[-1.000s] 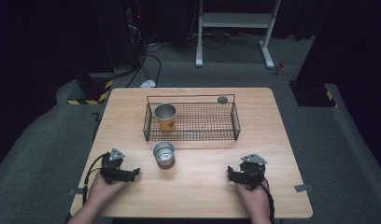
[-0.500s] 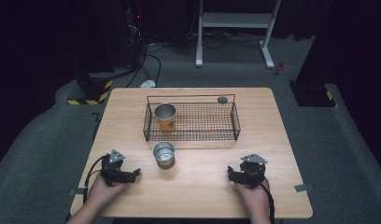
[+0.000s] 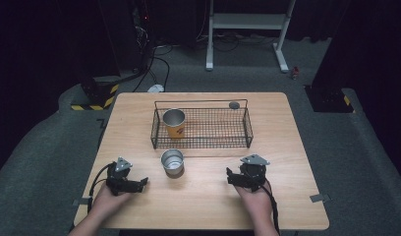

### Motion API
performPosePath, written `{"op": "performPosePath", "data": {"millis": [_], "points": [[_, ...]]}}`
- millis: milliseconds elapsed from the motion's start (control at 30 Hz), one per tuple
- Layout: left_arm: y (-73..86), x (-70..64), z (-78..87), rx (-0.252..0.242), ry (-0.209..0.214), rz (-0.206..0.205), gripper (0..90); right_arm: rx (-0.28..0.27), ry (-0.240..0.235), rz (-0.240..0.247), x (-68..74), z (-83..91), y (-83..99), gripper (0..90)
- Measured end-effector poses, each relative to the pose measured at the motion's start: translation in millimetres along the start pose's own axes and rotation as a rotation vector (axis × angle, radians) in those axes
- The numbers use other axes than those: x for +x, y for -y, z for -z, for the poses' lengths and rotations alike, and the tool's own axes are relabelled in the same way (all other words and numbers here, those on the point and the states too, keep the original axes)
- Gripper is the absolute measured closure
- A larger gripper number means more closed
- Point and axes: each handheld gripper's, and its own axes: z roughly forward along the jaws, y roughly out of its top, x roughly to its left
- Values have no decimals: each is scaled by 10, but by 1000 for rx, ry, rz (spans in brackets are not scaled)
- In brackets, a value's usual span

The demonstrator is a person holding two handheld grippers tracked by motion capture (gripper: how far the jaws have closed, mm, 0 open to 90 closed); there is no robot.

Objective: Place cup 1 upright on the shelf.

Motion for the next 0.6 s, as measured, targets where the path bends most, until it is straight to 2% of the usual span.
{"op": "performPosePath", "data": {"millis": [100, 200, 600], "points": [[3, -3, 2, -2, -3, -3, 6, -26, -36, -11, 83, -17, -60, 130], [-2, -1, -1, 0, 4, -4, 6, -30, -52, 28, 192, -54, -113, 126], [7, -7, 1, -7, 5, -11, 6, -60, -125, 68, 564, -151, -231, 119]]}}
